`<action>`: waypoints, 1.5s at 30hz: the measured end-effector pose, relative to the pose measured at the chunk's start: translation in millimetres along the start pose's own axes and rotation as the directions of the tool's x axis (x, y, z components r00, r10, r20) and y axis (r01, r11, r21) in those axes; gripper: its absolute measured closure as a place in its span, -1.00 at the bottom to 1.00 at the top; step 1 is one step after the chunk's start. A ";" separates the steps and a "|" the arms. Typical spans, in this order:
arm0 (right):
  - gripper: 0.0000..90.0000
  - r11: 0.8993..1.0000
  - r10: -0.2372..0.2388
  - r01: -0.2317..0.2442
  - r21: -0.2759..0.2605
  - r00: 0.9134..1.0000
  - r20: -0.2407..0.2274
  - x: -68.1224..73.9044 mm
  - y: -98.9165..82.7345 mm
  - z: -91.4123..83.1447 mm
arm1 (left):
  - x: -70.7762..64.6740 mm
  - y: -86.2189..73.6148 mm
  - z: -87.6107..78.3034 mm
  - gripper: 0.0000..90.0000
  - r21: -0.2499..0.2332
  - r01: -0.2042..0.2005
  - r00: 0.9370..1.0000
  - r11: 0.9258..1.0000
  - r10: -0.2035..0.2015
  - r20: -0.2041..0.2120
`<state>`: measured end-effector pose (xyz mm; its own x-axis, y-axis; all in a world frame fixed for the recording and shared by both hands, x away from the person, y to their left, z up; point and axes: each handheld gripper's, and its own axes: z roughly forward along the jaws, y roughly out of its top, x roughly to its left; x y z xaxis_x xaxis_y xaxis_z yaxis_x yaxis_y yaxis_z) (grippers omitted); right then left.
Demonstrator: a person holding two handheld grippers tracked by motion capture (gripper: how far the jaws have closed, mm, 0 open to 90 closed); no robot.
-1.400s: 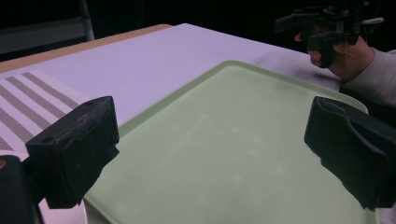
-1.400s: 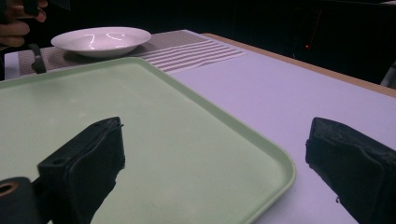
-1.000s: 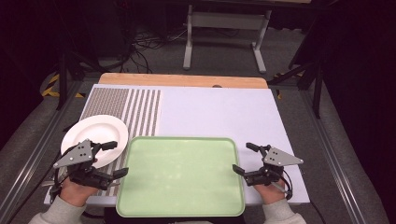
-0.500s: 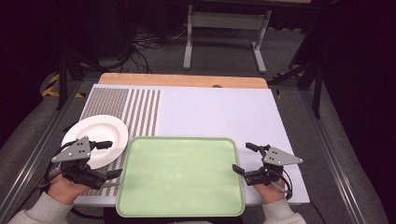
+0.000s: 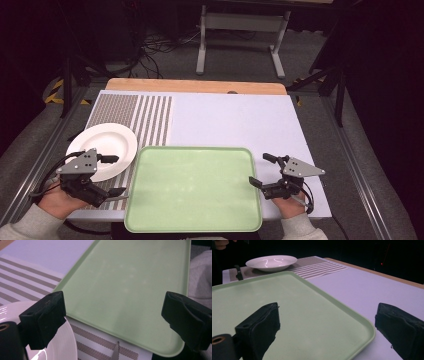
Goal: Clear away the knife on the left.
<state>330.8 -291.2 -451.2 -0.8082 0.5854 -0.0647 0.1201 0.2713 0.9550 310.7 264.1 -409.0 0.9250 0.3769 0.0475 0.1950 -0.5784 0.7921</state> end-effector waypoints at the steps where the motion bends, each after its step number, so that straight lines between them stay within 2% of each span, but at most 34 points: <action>1: -0.86 1.000 -0.002 0.002 0.000 1.000 -0.004 -0.2 -0.2 0.5 | -0.2 0.1 -0.5 -0.84 0.011 -0.008 1.000 1.000 0.008 0.000; 7: -0.86 1.000 -0.003 0.003 0.009 1.000 -0.010 0.8 -0.3 1.6 | 0.5 -1.1 -2.7 -0.78 0.095 -0.035 0.999 0.995 0.034 0.006; 9: -0.86 1.000 -0.003 0.003 0.010 1.000 -0.011 1.3 -0.4 1.5 | 1.1 -1.6 -3.6 -0.77 0.139 -0.039 0.999 0.990 0.040 -0.002; 10: -0.86 1.000 -0.003 0.003 0.010 1.000 -0.011 1.4 -0.5 1.5 | 1.8 -1.6 -3.8 -0.75 0.181 -0.044 0.999 0.982 0.048 -0.018; 12: -0.86 1.000 0.000 0.000 0.010 1.000 -0.014 1.8 -1.0 1.9 | 2.2 -2.1 -4.3 -0.73 0.232 -0.057 0.997 0.971 0.065 -0.029; 15: -0.86 1.000 0.000 0.001 0.010 1.000 -0.018 2.2 -1.1 2.7 | 3.9 -3.4 -6.5 -0.70 0.251 -0.053 0.998 0.967 0.058 -0.012; 19: -0.86 1.000 0.001 -0.001 0.009 1.000 -0.018 2.4 -1.2 2.8 | 6.2 -5.8 -8.9 -0.69 0.296 -0.057 0.998 0.953 0.058 0.008; 21: -0.86 1.000 0.003 -0.003 0.009 1.000 -0.018 2.4 -1.3 3.0 | 7.9 -8.6 -9.5 -0.69 0.331 -0.063 0.998 0.941 0.061 0.016; 22: -0.86 1.000 0.003 -0.003 0.009 1.000 -0.018 2.5 -1.4 3.2 | 7.9 -9.8 -9.4 -0.68 0.342 -0.061 0.998 0.938 0.059 0.017; 23: -0.86 1.000 0.003 -0.003 0.009 1.000 -0.018 2.6 -1.4 3.3 | 8.6 -11.4 -9.5 -0.68 0.365 -0.067 0.998 0.929 0.067 0.012; 26: -0.86 1.000 0.002 -0.002 0.011 1.000 -0.019 2.6 -1.6 3.6 | 9.6 -15.1 -10.1 -0.69 0.400 -0.061 0.998 0.914 0.065 0.004; 29: -0.86 1.000 0.008 -0.008 0.015 1.000 -0.022 2.1 -2.3 3.9 | 10.1 -17.7 -10.5 -0.64 0.462 -0.070 0.996 0.884 0.087 -0.016; 33: -0.86 1.000 0.016 -0.015 0.008 1.000 -0.026 1.5 -2.9 3.9 | 11.1 -21.8 -10.8 -0.60 0.485 -0.068 0.997 0.872 0.081 -0.005; 38: -0.86 1.000 0.017 -0.016 0.009 0.999 -0.029 1.6 -3.0 4.4 | 14.2 -28.0 -10.2 -0.59 0.525 -0.055 0.998 0.849 0.055 0.014; 43: -0.86 0.999 0.046 -0.046 -0.001 0.998 -0.049 -0.1 -3.2 3.7 | 18.8 -33.8 -11.2 -0.58 0.541 -0.014 1.000 0.841 -0.001 0.028; 45: -0.86 0.999 0.049 -0.049 -0.008 0.998 -0.049 -0.7 -3.1 3.2 | 20.0 -35.7 -11.6 -0.54 0.549 -0.016 0.999 0.836 -0.002 0.033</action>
<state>332.8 -290.0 -455.1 -0.8289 0.5595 -0.0038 0.1550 0.2361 0.9593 318.5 300.6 -429.2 0.9349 0.3540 0.0256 0.3267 -0.8866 0.3275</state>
